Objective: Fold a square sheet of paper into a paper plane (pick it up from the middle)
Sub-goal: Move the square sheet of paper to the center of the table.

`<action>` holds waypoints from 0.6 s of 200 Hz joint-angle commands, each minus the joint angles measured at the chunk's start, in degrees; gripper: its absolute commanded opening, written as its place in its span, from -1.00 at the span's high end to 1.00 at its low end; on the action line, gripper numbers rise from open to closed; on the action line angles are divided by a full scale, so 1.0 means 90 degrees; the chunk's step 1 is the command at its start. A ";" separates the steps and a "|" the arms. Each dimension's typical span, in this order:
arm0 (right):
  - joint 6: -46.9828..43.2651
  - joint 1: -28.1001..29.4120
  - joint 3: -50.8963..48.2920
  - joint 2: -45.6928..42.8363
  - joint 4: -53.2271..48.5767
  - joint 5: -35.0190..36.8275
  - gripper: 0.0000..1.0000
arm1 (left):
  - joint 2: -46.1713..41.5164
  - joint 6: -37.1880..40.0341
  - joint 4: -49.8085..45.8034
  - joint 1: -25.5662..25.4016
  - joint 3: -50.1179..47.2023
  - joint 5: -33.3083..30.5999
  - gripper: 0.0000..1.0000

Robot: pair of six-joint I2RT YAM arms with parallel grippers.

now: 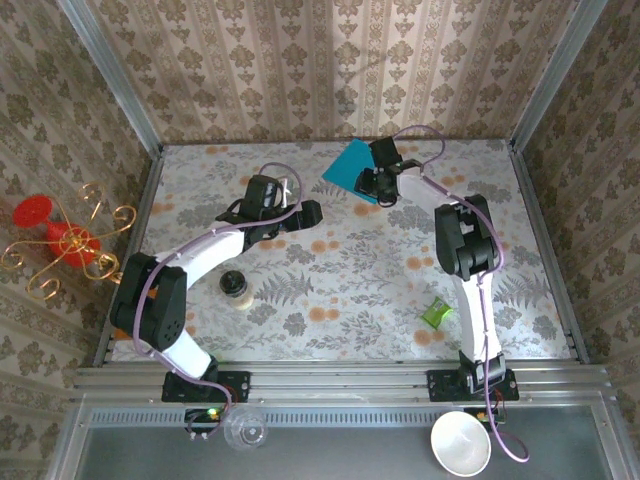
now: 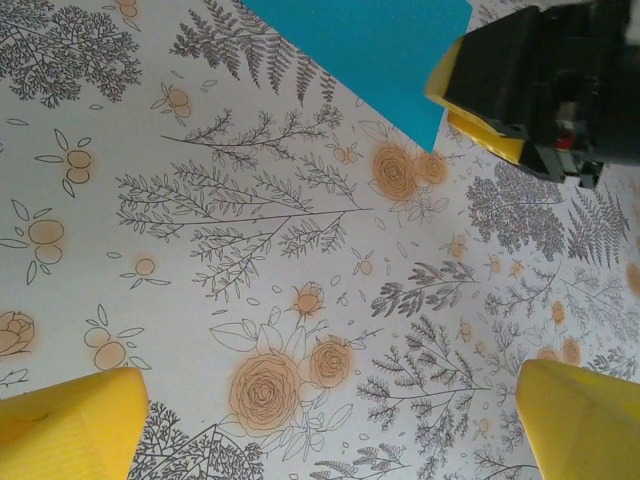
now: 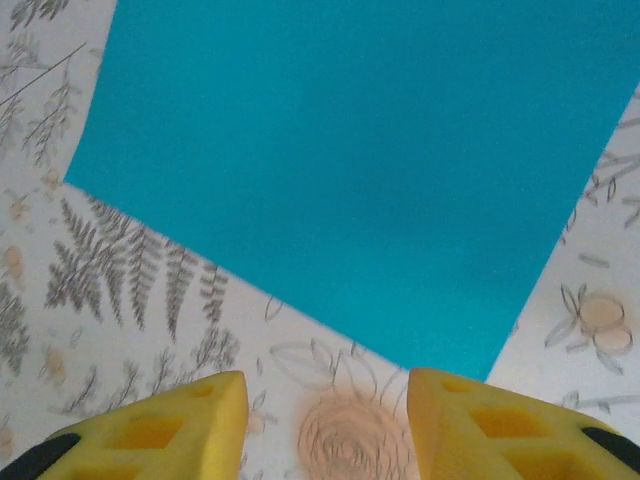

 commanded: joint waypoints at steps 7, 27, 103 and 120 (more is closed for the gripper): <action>-0.0089 -0.0015 0.0865 0.0583 -0.0698 0.0451 0.10 | -0.0258 -0.0097 -0.0093 0.0033 -0.0083 0.0105 -0.90; -0.0079 -0.0035 0.1489 0.1009 -0.1027 0.0599 0.11 | -0.0236 -0.0106 -0.0156 0.0033 -0.0054 0.0147 -0.87; -0.0758 -0.0050 0.2759 0.1865 -0.2453 0.0209 0.05 | -0.0179 -0.0149 -0.0301 0.0069 0.0031 0.0074 -0.85; -0.0979 -0.0039 0.2521 0.1787 -0.2697 0.0012 0.05 | -0.0186 -0.0295 -0.0352 0.0110 0.0010 -0.0143 -0.80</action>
